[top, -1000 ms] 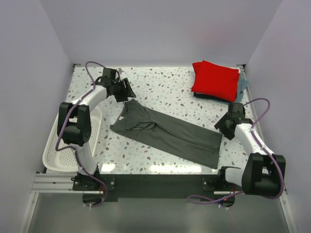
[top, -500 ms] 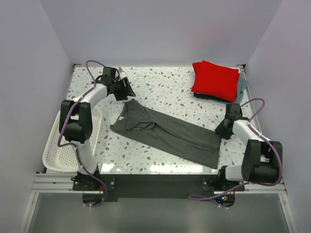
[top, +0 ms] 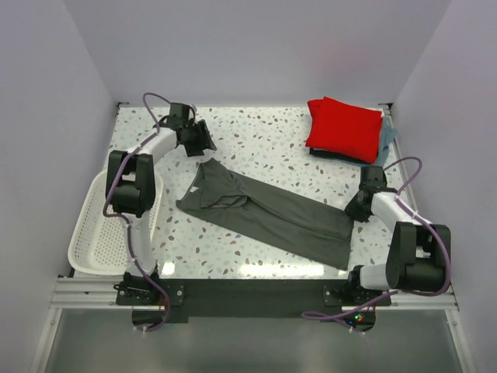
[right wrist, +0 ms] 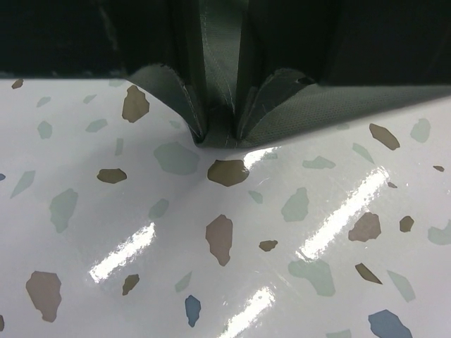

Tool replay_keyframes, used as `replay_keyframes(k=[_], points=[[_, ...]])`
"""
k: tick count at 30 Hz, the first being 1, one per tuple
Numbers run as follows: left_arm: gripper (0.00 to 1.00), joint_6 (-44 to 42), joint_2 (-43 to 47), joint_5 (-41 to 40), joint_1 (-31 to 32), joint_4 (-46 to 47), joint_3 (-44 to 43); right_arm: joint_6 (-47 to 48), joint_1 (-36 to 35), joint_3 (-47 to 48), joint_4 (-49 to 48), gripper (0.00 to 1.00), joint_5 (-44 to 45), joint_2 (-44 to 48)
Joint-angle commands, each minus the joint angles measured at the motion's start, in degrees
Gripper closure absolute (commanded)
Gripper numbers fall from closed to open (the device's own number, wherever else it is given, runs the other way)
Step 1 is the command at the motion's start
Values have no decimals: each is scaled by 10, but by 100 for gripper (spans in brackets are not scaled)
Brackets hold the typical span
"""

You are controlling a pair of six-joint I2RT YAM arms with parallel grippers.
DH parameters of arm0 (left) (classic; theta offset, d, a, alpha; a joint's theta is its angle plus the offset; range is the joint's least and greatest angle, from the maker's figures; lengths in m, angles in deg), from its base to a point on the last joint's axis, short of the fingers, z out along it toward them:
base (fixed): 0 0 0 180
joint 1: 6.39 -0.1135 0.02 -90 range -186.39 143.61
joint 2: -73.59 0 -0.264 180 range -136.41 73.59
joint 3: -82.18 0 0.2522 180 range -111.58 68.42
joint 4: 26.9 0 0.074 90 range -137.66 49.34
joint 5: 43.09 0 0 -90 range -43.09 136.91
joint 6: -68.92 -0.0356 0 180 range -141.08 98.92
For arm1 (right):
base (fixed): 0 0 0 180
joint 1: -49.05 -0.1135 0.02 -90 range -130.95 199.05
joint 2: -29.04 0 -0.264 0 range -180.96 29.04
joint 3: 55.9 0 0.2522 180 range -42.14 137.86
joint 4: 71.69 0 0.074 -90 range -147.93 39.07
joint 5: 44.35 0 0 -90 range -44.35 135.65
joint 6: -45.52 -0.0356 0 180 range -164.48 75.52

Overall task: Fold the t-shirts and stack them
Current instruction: Fold the tshirt

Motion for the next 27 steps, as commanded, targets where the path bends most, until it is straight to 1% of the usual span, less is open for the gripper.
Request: replay_keyframes(k=[1,15,20,24,25,27], points=[[41,0,-10,-12,-5,-14,-24,6,4,-6,-12,75,16,14],[43,13,-1,-10,13,4,22,5,4,-11,-2,75,14,29],[44,17,-5,-8,19,9,23,3,4,-15,1,75,11,37],[48,18,-9,-8,25,13,20,2,4,-21,4,75,11,45],[52,18,-10,-8,26,15,21,1,4,-21,3,75,10,47],[55,17,-14,-3,26,16,21,1,4,-22,7,75,11,49]])
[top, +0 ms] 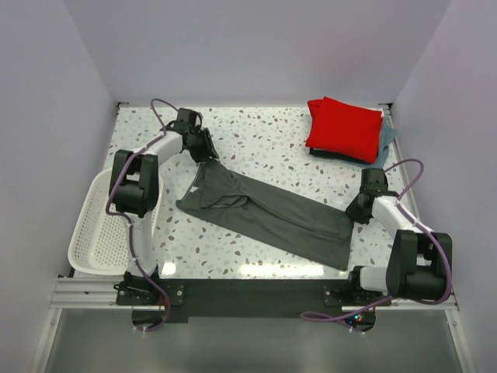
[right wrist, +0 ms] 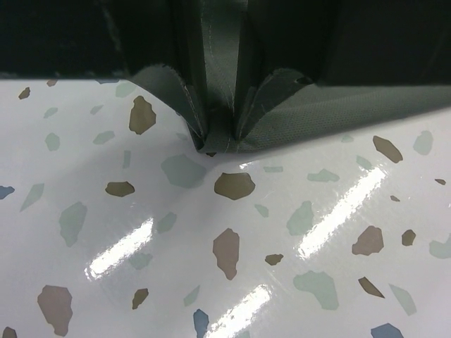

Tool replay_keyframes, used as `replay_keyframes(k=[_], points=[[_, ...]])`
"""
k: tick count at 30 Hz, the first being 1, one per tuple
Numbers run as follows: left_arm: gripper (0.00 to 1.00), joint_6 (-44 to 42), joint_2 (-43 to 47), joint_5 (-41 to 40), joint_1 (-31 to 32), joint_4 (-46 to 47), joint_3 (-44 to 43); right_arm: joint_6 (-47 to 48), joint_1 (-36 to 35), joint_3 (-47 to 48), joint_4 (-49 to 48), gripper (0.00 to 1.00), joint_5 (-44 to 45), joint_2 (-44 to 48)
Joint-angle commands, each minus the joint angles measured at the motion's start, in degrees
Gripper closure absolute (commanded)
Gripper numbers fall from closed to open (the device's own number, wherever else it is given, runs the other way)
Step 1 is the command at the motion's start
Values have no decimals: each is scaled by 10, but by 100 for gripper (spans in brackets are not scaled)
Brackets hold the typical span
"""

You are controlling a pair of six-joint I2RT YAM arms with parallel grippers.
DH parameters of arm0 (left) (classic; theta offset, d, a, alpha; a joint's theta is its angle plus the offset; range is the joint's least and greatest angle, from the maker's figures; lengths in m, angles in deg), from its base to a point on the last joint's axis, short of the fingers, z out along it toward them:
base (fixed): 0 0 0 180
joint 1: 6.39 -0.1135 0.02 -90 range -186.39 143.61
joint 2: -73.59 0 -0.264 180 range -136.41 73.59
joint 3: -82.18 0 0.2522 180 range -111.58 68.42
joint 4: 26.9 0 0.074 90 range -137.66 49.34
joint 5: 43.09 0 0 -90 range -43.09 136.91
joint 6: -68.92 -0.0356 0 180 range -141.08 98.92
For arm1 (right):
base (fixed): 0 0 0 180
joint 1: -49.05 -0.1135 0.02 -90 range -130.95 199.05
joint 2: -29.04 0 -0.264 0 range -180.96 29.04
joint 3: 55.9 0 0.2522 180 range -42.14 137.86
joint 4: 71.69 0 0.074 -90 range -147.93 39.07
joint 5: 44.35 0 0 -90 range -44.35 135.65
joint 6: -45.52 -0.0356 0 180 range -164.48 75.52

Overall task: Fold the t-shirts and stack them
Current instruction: Fold the tshirt

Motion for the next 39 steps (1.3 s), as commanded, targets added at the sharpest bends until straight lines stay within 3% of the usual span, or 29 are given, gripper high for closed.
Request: replay_keyframes(k=[1,12,18,29,39], points=[[60,5,-4,7,3,22,-2,-1,3,-5,2,75,10,18],[99,3,-1,-7,1,30,7,-2,3,-4,6,83,14,14],[100,2,27,-23,-9,33,20,-1,3,8,9,100,23,4],[100,23,119,-81,-23,88,129,1,3,35,15,100,32,-27],[100,24,103,-93,-37,77,111,-1,3,38,15,100,36,-37]])
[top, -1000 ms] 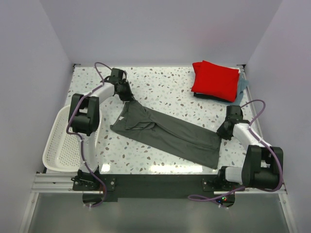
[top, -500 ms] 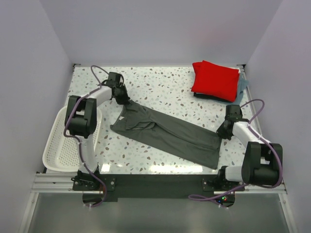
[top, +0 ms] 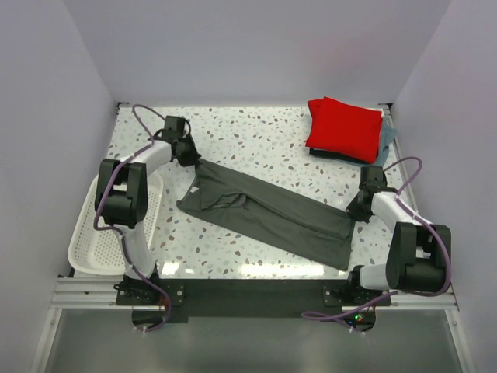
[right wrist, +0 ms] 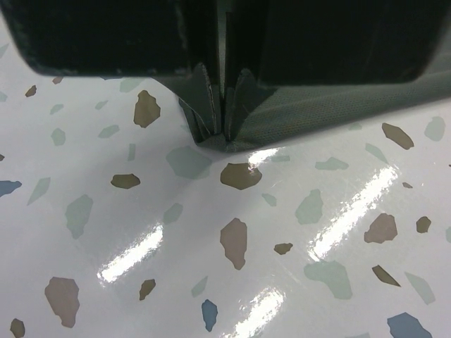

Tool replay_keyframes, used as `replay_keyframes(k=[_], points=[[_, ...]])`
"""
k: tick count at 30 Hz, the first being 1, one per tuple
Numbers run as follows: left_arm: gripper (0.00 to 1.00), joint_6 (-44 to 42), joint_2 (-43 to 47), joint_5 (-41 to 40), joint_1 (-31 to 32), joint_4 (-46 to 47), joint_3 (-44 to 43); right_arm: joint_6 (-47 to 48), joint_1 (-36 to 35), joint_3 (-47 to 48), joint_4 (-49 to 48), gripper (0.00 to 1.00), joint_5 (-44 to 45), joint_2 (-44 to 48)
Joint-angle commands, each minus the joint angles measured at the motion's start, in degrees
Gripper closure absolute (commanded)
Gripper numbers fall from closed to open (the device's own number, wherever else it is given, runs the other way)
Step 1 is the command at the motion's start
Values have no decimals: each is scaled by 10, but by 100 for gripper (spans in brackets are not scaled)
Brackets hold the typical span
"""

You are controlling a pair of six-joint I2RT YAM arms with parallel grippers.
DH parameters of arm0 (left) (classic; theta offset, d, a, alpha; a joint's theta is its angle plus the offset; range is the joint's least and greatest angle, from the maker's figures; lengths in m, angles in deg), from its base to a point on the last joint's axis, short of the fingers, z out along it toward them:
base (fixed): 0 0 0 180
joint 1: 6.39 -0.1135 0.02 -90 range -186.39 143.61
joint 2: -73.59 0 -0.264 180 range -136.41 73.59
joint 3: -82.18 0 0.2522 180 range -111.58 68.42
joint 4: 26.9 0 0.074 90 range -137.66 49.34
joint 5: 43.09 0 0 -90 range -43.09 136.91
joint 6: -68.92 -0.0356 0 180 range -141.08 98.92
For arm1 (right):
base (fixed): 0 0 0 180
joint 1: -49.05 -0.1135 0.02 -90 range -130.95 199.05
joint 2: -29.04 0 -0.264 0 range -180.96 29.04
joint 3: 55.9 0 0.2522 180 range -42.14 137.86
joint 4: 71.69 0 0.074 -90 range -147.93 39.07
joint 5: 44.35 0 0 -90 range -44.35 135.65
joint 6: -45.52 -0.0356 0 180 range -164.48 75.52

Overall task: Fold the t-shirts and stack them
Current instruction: Fold the tshirt

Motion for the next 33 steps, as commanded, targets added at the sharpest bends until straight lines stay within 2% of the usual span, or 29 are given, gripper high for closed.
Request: replay_keyframes(k=[1,4,6,8,9,10,12,13,16,17,19,20,25,33], points=[[100,8,8,-15,-10,20,-16,0,4,19,4,100,21,-8],[100,8,5,-10,-10,27,-16,1,4,19,4,100,20,-9],[95,5,2,-7,-10,28,-17,4,4,22,5,100,18,-9],[84,2,3,-3,-10,28,-16,7,4,30,11,100,16,-10],[69,1,4,-3,-10,28,-16,11,3,33,13,100,15,-10],[60,-3,10,-4,-10,27,-16,14,4,37,17,100,12,-7],[45,-8,20,-12,-9,24,-15,20,3,49,25,100,13,-3],[43,-11,33,-15,-9,22,-14,23,4,53,29,100,14,-1],[39,-25,66,-30,-6,5,-14,32,4,77,45,76,17,2],[38,-34,76,-39,-4,1,-14,33,4,87,51,61,18,3],[38,-46,108,-52,10,-18,-14,37,4,93,55,50,18,6],[37,-57,118,-67,18,-25,-13,36,4,97,57,40,13,9],[37,-74,197,-122,101,-44,25,36,4,103,57,33,-4,40],[38,-115,269,-204,224,-93,87,50,0,103,71,31,-35,106]])
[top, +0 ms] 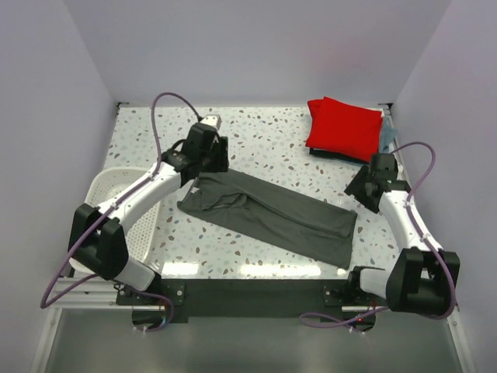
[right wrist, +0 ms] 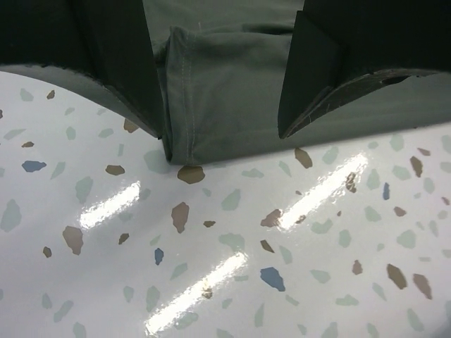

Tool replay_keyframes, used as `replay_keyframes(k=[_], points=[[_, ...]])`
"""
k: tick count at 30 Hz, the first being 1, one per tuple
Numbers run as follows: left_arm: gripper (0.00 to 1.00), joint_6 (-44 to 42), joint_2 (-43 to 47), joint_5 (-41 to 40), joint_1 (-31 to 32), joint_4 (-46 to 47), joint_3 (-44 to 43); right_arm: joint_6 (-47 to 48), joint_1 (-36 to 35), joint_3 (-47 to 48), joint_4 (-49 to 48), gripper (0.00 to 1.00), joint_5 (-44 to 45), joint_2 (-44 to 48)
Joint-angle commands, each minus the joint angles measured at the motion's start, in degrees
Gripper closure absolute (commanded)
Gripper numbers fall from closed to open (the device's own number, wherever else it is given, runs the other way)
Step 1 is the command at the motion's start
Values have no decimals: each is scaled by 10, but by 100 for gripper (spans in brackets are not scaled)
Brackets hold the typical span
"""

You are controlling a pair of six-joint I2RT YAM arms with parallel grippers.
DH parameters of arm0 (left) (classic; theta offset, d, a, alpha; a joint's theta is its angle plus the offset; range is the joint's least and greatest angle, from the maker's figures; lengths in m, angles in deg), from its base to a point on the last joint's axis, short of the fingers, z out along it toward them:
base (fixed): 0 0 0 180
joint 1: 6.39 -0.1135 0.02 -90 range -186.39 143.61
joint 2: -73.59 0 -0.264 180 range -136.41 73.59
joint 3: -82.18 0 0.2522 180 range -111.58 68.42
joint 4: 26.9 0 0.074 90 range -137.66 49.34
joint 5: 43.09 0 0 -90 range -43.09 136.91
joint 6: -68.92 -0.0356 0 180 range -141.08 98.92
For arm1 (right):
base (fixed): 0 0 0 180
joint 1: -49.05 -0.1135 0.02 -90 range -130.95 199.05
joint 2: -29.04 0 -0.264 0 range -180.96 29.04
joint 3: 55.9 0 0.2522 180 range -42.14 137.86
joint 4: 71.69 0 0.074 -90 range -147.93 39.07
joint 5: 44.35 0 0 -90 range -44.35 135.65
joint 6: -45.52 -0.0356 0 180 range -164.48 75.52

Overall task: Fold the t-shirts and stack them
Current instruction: Fold the tshirt

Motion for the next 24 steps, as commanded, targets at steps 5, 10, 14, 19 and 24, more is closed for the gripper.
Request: replay_keyframes(k=[5,10,14,19,24], points=[[41,-22,52,-49,67,-30,75,-12,-20,-25,-19,33,-70,78],[44,-36,45,-29,69,-31,81,-51,-116,-58,-41,34,-58,78],[45,-29,31,1,71,-23,88,-85,-156,-83,-69,35,-58,56],[48,-39,0,25,82,9,94,-87,-165,-102,-83,36,-61,29],[48,-51,-58,19,93,10,79,-89,-167,-108,-84,36,-59,20]])
